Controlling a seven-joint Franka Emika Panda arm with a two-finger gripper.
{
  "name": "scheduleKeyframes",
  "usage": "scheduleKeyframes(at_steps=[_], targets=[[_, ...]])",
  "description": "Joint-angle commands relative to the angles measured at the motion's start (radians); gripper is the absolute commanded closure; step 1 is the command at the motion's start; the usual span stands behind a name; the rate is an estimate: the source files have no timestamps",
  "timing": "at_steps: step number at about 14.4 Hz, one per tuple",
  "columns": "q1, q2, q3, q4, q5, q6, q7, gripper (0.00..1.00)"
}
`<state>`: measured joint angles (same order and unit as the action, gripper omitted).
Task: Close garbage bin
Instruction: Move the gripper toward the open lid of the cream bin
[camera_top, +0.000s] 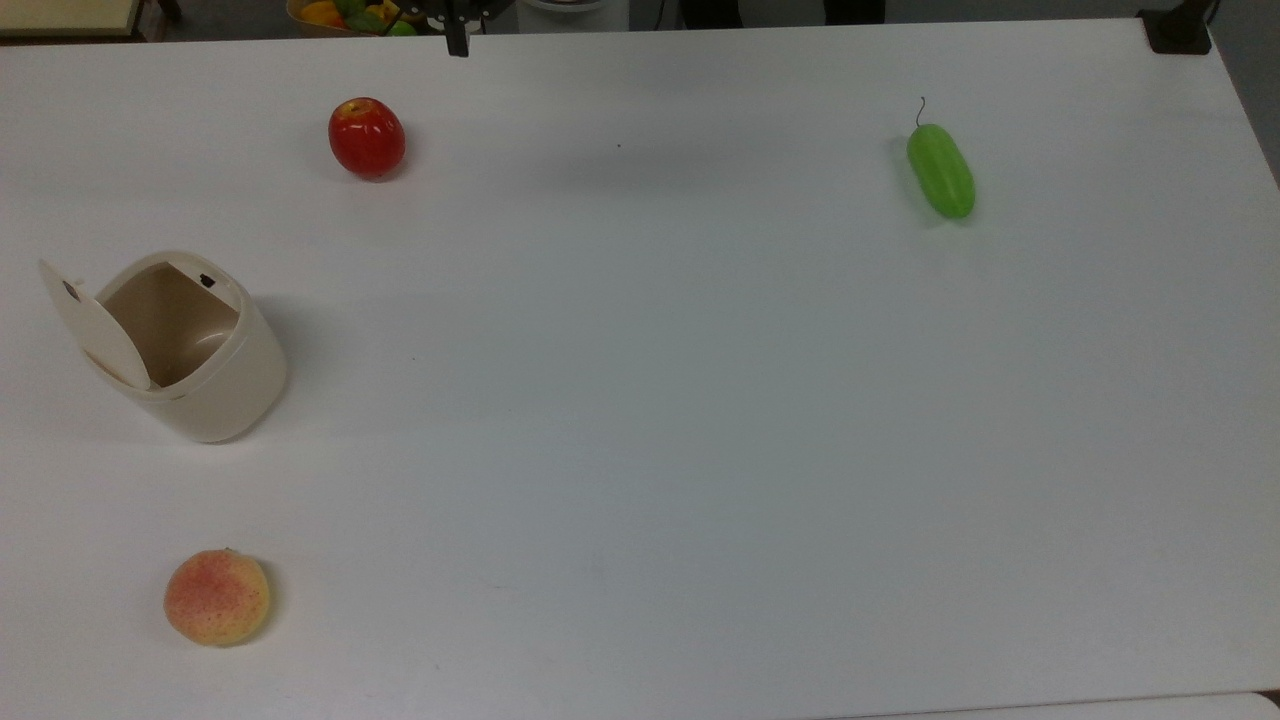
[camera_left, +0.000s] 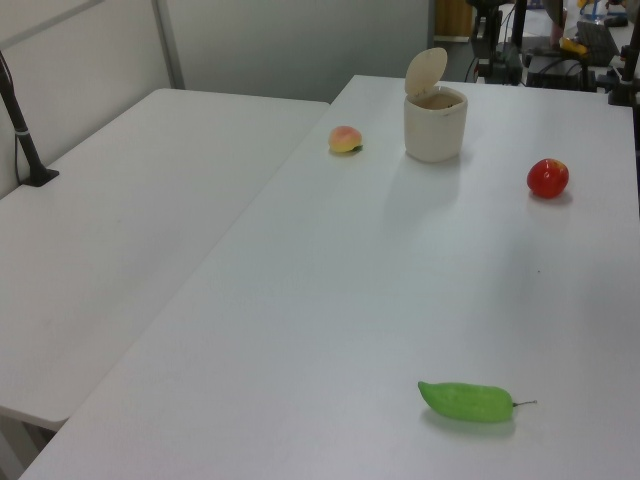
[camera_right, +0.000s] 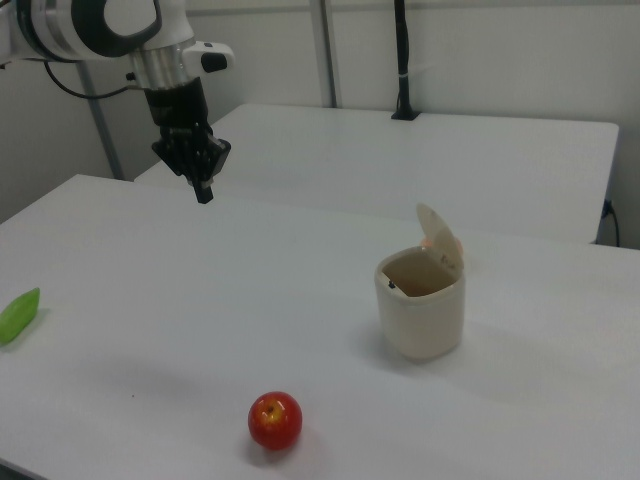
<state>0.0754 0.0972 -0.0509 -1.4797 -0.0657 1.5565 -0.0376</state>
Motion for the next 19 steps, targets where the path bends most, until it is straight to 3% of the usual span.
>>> scheduleKeyframes(at_steps=[1,8,19], targets=[[-0.003,-0.001,-0.009,-0.018,-0.017,0.092,0.002,1.0],[-0.137,0.058,-0.012,-0.011,-0.017,0.316,0.148,1.0],[-0.307,0.216,-0.012,0.007,-0.017,0.856,0.225,1.0]])
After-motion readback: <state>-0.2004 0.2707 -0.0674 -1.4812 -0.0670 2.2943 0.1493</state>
